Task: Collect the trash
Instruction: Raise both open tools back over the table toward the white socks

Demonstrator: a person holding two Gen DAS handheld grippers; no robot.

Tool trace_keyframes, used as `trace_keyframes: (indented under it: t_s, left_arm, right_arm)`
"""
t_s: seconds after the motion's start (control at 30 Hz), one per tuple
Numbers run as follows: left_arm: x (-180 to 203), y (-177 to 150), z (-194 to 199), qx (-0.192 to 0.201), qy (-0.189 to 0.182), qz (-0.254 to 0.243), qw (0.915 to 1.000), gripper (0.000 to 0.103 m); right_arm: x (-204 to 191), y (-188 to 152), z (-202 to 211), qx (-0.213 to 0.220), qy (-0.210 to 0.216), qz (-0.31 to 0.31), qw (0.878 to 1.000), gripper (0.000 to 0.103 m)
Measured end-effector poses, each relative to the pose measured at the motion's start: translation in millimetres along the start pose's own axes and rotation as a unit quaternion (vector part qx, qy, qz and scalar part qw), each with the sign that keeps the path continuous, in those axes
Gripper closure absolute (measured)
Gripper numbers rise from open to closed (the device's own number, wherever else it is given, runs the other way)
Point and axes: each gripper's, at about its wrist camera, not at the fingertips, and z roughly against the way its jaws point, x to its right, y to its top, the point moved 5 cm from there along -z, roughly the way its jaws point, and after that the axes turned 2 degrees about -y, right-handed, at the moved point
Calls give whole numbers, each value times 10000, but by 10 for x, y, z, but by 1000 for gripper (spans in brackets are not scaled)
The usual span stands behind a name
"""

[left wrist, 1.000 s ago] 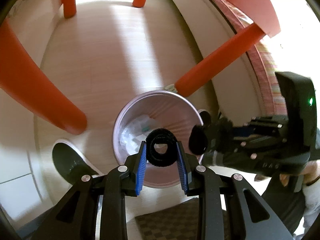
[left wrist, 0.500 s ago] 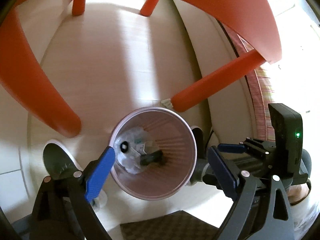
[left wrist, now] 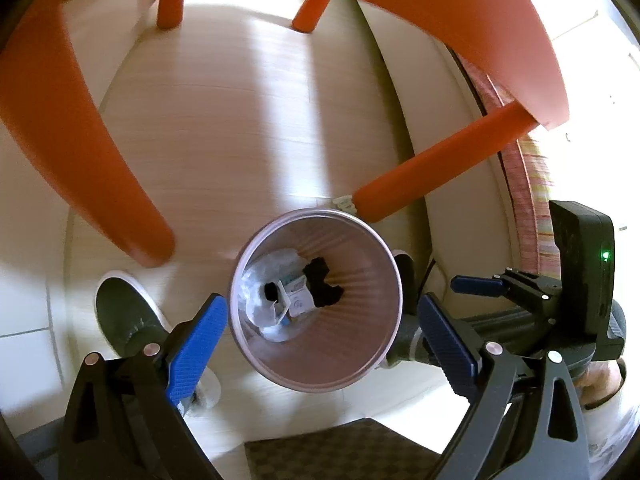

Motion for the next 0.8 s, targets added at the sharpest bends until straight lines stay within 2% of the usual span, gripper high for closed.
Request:
trace_keyframes:
  t_s: [0.2, 0.5, 0.67, 0.8]
  left_arm:
    - [69, 47, 253, 251, -32, -10, 9997, 11]
    - [222, 169, 963, 776, -93, -160, 9968, 10]
    - [381, 368, 1472, 1163, -36, -425, 9923, 8]
    - [494, 600, 1693, 1276, 76, -680, 9895, 8]
  right_arm:
    - [-61, 62, 351, 422, 79, -17, 9991, 12]
    - [-153, 128, 1163, 1118, 189, 28, 9935, 12]
    - [-246, 253, 1750, 1571, 152, 240, 9872, 12]
    - [-324, 462, 2095, 1810, 95, 455, 9824, 12]
